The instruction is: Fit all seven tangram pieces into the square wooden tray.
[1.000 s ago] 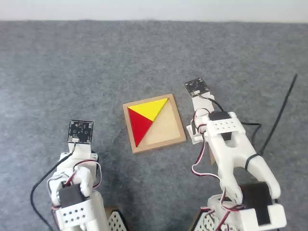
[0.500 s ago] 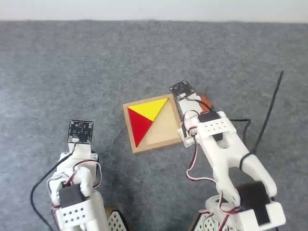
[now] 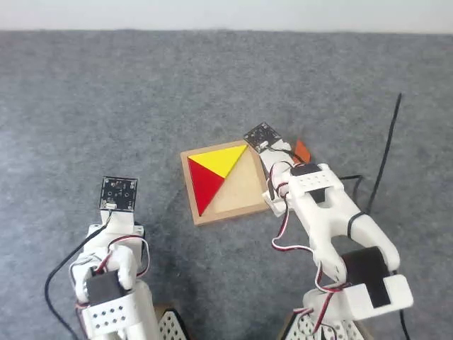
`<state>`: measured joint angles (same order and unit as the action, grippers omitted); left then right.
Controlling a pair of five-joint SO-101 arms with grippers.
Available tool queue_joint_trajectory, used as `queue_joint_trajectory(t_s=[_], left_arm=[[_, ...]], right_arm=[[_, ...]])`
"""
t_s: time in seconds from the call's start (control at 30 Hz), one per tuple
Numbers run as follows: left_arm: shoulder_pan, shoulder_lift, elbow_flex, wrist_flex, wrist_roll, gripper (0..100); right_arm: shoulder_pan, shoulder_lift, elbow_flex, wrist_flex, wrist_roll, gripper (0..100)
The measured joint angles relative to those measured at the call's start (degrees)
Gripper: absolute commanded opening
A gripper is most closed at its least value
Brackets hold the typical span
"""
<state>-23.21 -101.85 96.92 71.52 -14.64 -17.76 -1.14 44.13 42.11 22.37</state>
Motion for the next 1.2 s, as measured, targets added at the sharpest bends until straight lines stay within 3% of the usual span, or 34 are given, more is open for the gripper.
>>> queue_joint_trajectory(t_s=[0.1, 0.3, 0.43, 0.53, 0.93, 1.07, 1.2], left_arm=[[0.00, 0.00, 0.00, 0.00, 0.00, 9], [0.00, 0.00, 0.00, 0.00, 0.00, 9], [0.00, 0.00, 0.00, 0.00, 0.00, 9], [0.00, 0.00, 0.00, 0.00, 0.00, 9], [0.00, 0.00, 0.00, 0.00, 0.00, 9], [0.00, 0.00, 0.00, 0.00, 0.00, 9], [0.00, 0.00, 0.00, 0.00, 0.00, 9]], right_arm=[[1.85, 0.00, -0.26, -0.35, 0.79, 8.5], [3.16, -0.18, -0.53, -0.53, 0.53, 8.0], [4.04, -2.99, -0.18, -0.53, -2.99, 7.1], [5.98, -7.38, 1.05, -0.53, -4.84, 0.4], [6.59, -15.30, 3.60, -0.53, -7.82, 0.9], [6.33, -18.81, 3.60, 0.88, -13.63, 0.8], [-0.97, -25.85, 3.60, 5.80, -20.66, 0.8]])
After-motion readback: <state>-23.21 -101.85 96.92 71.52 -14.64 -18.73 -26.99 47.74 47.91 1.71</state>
